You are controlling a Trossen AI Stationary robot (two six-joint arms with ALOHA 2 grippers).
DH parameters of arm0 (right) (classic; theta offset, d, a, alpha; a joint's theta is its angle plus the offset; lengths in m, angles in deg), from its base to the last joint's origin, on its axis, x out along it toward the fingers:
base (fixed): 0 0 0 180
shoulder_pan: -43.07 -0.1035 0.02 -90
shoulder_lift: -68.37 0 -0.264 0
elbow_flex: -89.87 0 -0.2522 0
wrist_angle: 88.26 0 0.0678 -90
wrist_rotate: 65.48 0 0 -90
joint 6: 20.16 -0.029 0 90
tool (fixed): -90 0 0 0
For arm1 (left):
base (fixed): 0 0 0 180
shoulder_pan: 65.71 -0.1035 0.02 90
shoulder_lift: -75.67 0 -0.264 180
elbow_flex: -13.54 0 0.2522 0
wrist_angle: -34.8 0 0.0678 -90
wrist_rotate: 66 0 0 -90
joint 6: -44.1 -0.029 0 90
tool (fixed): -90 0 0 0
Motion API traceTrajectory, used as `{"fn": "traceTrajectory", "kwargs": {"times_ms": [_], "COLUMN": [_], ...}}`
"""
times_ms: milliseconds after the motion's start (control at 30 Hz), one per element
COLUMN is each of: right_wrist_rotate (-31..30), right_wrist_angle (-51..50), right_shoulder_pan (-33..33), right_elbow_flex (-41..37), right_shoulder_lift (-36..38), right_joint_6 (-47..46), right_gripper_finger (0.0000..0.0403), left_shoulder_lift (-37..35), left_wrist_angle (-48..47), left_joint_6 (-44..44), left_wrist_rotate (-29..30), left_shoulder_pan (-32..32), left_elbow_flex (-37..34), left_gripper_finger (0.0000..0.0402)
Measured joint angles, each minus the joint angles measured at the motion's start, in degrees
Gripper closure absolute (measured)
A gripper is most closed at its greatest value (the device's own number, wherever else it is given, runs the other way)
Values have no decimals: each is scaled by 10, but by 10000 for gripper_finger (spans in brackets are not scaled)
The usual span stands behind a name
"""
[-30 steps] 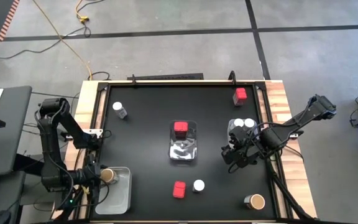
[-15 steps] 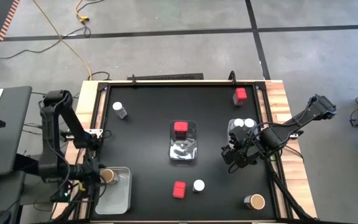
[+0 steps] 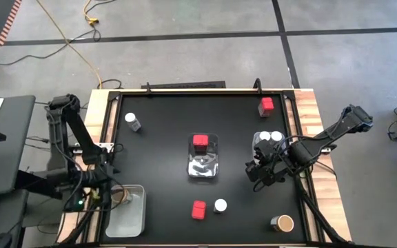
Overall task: Sort spices by type
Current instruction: Put the red seasoning can into the black bin
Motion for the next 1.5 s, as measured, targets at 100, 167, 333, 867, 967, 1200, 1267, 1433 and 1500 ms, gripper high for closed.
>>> {"fn": "traceTrajectory", "kwargs": {"times_ms": [100,167,333,867,967,1200,1267,1433,1500], "right_wrist_rotate": [0,0,0,-29,-55,-57,-57,-55,-52], "right_wrist_angle": [0,0,0,79,137,334,366,385,386], "right_shoulder_pan": [0,0,0,21,35,65,69,75,75], "right_elbow_flex": [0,0,0,0,0,1,10,40,46], "right_shoulder_lift": [0,0,0,-1,-12,-63,-79,-110,-119], "right_joint_6": [0,0,12,130,210,402,446,466,466], "right_gripper_finger": [131,131,131,131,131,131,131,131,131], "left_shoulder_lift": [-5,-5,-5,-5,-5,-4,-1,-1,-1], "left_wrist_angle": [-2,5,7,126,214,377,407,428,428], "left_joint_6": [-19,-28,-33,-275,-375,-560,-577,-557,-556], "left_wrist_rotate": [5,5,5,42,43,43,43,42,42], "left_shoulder_pan": [-33,-49,-64,-242,-294,-381,-397,-418,-422], "left_elbow_flex": [0,0,0,0,0,0,0,0,0], "left_gripper_finger": [56,56,56,56,56,56,56,56,56]}}
